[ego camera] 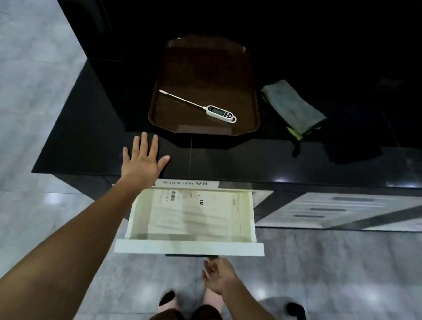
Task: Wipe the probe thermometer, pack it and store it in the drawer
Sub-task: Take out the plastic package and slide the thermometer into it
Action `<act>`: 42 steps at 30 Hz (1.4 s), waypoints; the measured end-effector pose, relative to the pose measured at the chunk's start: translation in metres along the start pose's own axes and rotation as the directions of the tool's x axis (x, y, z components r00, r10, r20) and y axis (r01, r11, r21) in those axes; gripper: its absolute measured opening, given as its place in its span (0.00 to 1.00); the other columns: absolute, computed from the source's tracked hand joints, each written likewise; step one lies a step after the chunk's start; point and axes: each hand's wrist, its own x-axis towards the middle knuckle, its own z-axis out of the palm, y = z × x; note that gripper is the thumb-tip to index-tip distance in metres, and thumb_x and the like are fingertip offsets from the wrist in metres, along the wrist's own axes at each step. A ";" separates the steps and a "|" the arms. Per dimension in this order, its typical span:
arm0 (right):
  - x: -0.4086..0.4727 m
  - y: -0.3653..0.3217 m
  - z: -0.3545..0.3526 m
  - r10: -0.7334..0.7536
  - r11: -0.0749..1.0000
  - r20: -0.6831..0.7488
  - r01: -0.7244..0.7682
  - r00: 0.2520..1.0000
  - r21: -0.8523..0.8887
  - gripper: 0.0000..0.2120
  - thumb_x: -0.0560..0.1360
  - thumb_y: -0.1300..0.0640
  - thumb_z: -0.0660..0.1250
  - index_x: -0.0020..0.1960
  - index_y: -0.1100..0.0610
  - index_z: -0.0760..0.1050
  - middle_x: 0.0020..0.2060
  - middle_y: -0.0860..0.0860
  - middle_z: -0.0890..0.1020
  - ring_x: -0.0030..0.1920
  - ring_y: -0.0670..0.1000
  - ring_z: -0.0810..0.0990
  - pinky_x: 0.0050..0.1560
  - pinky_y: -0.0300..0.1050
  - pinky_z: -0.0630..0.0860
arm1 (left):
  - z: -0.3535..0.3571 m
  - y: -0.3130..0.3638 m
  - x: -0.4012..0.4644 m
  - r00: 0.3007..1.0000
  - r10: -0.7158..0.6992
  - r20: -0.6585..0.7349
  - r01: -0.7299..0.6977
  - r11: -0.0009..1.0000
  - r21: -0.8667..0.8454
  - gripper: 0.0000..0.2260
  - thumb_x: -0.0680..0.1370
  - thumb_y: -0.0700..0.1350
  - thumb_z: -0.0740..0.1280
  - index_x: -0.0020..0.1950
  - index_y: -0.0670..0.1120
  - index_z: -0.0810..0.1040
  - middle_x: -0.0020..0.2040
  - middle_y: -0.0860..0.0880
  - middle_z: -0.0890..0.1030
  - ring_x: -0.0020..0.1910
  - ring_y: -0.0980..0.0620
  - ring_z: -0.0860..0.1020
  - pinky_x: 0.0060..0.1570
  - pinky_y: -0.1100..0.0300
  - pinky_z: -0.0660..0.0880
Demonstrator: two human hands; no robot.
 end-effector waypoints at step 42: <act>0.036 -0.064 -0.022 -0.300 -0.541 0.230 0.034 0.926 -0.841 0.32 0.76 0.52 0.62 0.76 0.54 0.54 0.72 0.55 0.60 0.71 0.58 0.64 0.65 0.56 0.68 | 0.022 -0.016 -0.038 0.994 0.055 -0.098 -0.052 0.998 0.030 0.28 0.81 0.57 0.47 0.78 0.51 0.41 0.79 0.44 0.42 0.77 0.41 0.42 0.72 0.41 0.45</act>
